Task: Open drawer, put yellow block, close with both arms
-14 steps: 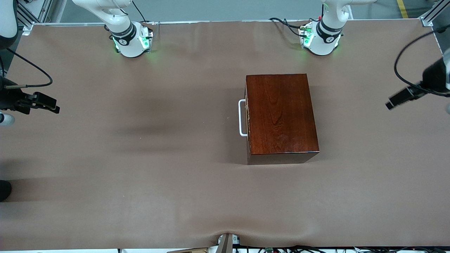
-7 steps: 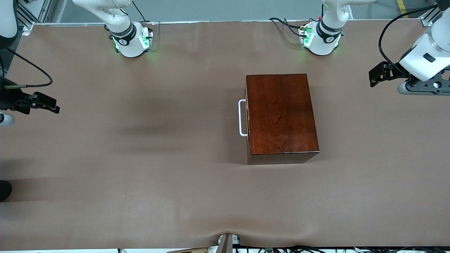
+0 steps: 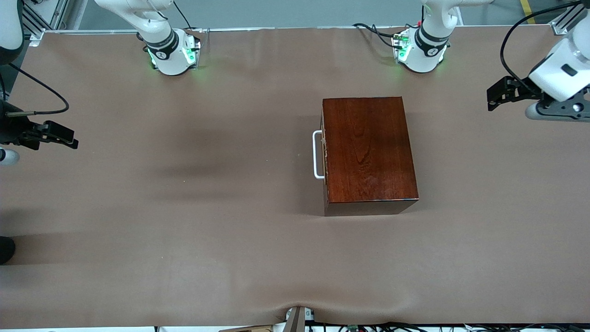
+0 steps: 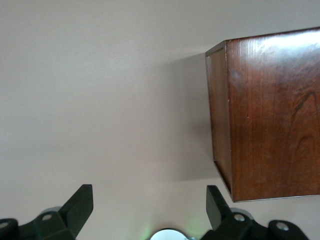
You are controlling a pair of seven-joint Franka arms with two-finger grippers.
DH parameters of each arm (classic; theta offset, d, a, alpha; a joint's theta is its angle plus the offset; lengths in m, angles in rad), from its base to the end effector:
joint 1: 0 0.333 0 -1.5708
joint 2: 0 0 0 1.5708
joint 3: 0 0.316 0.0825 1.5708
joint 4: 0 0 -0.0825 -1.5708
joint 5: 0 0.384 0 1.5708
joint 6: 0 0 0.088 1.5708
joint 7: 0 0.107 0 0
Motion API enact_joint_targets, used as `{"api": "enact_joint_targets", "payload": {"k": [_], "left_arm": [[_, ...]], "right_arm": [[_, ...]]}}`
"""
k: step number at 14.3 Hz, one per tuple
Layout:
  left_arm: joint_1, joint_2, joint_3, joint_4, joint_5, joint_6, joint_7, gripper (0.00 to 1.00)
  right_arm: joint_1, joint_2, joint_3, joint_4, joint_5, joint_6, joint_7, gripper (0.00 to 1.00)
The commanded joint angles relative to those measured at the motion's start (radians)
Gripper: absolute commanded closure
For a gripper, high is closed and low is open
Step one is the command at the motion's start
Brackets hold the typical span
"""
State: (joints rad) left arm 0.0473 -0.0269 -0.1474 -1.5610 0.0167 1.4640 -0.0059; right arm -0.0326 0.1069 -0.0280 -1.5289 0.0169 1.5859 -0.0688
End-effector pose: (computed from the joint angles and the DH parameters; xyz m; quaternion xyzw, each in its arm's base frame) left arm 0.5325 -0.0527 0.6346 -0.9983 0.0464 0.0346 0.0122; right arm 0.5859 -0.0329 0.5846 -0.9997 -0.0038 0.0244 0.0085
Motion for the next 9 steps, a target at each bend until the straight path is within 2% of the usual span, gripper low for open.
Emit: {"api": "enact_joint_targets", "payload": {"k": [1,9], "left_arm": [[0.032,-0.022,-0.006,-0.025,-0.044,0.022,0.023,0.0],[0.026,-0.015,-0.015,-0.025,-0.029,0.03,0.029,0.0]], "right_arm": [[-0.004,-0.009,0.007,0.003,-0.017,-0.006,0.015,0.0],[-0.004,-0.007,0.007,0.004,-0.017,-0.006,0.015,0.0]]}}
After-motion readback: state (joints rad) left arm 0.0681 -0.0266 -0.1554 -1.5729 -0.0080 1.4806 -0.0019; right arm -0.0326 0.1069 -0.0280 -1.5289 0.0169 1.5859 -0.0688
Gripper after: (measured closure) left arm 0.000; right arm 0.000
